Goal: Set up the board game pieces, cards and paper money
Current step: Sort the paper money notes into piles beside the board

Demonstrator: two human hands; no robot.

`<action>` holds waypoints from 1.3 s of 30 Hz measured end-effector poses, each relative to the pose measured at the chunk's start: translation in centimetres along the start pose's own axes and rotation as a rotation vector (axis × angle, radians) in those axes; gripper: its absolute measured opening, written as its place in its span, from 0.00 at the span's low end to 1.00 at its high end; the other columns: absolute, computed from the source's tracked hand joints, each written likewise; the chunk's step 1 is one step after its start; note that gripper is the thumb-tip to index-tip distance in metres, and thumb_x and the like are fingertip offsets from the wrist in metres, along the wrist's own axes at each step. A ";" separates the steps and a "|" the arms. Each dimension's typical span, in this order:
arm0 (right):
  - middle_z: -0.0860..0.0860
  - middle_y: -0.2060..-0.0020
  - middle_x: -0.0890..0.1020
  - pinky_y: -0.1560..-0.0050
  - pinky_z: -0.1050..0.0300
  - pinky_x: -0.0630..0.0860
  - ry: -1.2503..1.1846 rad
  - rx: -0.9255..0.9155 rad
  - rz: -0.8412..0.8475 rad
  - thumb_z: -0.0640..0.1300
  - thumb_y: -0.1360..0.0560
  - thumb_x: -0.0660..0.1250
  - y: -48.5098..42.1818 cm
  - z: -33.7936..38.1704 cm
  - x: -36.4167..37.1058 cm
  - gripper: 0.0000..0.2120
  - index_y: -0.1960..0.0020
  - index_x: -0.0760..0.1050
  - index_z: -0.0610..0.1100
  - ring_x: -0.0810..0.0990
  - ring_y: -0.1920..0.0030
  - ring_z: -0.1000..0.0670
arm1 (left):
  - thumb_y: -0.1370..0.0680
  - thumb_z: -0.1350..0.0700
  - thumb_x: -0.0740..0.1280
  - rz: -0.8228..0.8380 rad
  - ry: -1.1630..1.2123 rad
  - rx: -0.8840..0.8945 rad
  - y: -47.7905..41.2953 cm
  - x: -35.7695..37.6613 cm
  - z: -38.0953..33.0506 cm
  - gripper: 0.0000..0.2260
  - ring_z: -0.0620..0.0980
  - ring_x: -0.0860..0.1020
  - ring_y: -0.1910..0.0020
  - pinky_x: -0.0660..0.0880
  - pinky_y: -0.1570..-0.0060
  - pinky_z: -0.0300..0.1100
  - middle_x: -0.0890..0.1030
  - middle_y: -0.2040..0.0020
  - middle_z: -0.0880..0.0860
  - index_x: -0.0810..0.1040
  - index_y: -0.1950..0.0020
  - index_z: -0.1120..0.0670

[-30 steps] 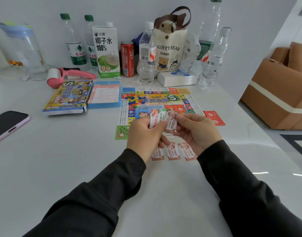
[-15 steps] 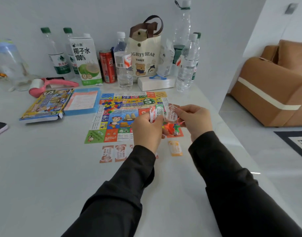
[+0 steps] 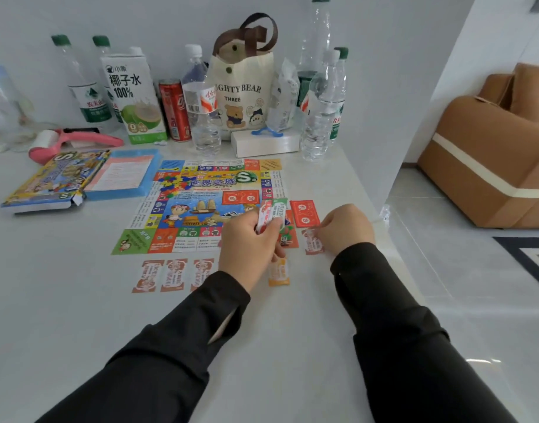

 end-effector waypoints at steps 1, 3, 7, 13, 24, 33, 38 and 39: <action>0.47 0.62 0.80 0.62 0.58 0.71 0.012 -0.011 -0.002 0.41 0.27 0.66 0.1 0.0 -0.1 0.04 0.55 0.78 0.41 0.76 0.62 0.48 | 0.23 0.59 0.65 0.010 -0.007 -0.002 0.1 0.1 0.0 0.10 0.43 0.75 0.80 0.73 0.78 0.37 0.78 0.73 0.56 0.77 0.59 0.65; 0.47 0.61 0.78 0.61 0.58 0.69 0.031 -0.025 0.008 0.42 0.26 0.67 0.3 0.0 -0.1 0.04 0.53 0.78 0.41 0.75 0.62 0.48 | 0.23 0.59 0.65 0.034 -0.011 -0.018 0.1 0.4 0.1 0.08 0.43 0.74 0.81 0.72 0.78 0.34 0.78 0.74 0.53 0.78 0.60 0.62; 0.49 0.62 0.77 0.61 0.58 0.70 0.113 -0.043 0.011 0.43 0.26 0.66 0.5 0.2 -0.1 0.05 0.53 0.77 0.43 0.75 0.62 0.49 | 0.23 0.59 0.65 0.076 -0.017 -0.037 0.1 0.8 0.5 0.09 0.44 0.73 0.82 0.73 0.76 0.34 0.79 0.75 0.54 0.77 0.62 0.58; 0.51 0.61 0.75 0.59 0.57 0.72 0.220 -0.106 0.035 0.45 0.26 0.67 0.9 0.8 -0.1 0.06 0.52 0.74 0.44 0.75 0.60 0.50 | 0.23 0.59 0.65 0.135 0.027 -0.072 0.2 0.6 0.5 0.07 0.44 0.74 0.82 0.72 0.77 0.34 0.79 0.75 0.52 0.78 0.60 0.59; 0.57 0.83 0.72 0.77 0.70 0.64 -0.607 -0.328 0.123 0.45 0.25 0.66 5.5 3.7 -2.8 0.15 0.69 0.75 0.44 0.69 0.82 0.59 | 0.25 0.64 0.66 0.357 0.311 -0.225 1.1 2.1 -0.1 0.03 0.47 0.75 0.81 0.70 0.81 0.35 0.79 0.67 0.63 0.76 0.58 0.60; 0.58 0.82 0.75 0.78 0.72 0.64 -0.633 -0.308 0.194 0.33 0.31 0.71 5.3 2.8 -1.8 0.07 0.66 0.77 0.38 0.71 0.82 0.61 | 0.20 0.60 0.58 0.531 0.420 -0.331 2.2 2.1 0.2 0.10 0.49 0.77 0.78 0.72 0.79 0.35 0.81 0.65 0.59 0.74 0.57 0.62; 0.53 0.83 0.73 0.79 0.68 0.64 -0.662 -0.258 0.214 0.35 0.31 0.72 5.2 2.5 -1.1 0.07 0.66 0.77 0.39 0.67 0.83 0.57 | 0.20 0.61 0.57 0.500 0.380 -0.318 2.1 1.2 0.5 0.12 0.49 0.78 0.78 0.72 0.79 0.35 0.80 0.71 0.56 0.74 0.60 0.62; 0.52 0.83 0.74 0.79 0.68 0.65 -0.675 -0.246 0.226 0.36 0.31 0.72 5.1 2.4 -1.0 0.06 0.66 0.77 0.39 0.67 0.83 0.55 | 0.20 0.61 0.58 0.473 0.355 -0.303 2.0 0.9 0.6 0.12 0.49 0.77 0.79 0.72 0.80 0.35 0.79 0.73 0.55 0.74 0.62 0.61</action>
Point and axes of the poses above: each hand's wrist, its own y-axis away from the middle knuckle, its own x-axis out of the palm, z = x × y, the point moved 6 cm from there along -y, towards the middle knuckle
